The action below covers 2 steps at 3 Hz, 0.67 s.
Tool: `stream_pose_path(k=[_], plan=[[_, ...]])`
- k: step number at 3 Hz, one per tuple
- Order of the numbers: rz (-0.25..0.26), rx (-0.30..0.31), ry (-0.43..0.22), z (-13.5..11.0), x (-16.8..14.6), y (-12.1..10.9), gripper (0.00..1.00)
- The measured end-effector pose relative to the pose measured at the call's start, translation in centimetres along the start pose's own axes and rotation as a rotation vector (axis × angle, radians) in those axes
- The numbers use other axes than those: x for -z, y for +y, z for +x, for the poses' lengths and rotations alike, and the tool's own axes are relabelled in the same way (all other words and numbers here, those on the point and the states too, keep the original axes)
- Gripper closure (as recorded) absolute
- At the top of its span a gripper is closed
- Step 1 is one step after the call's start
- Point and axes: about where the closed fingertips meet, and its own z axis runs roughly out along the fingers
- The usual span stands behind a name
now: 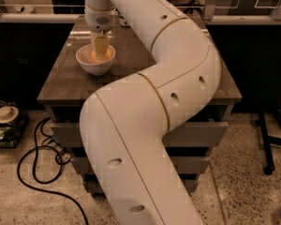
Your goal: Pick orange from white bowl and place on counter
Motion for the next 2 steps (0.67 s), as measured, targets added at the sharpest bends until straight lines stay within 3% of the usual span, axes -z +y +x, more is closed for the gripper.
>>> stream_pose_path(k=[1, 2], plan=[[-0.003, 0.009, 0.0, -0.15, -0.23, -0.12, 0.69], [-0.003, 0.009, 0.0, -0.17, -0.08, -0.14, 0.92]])
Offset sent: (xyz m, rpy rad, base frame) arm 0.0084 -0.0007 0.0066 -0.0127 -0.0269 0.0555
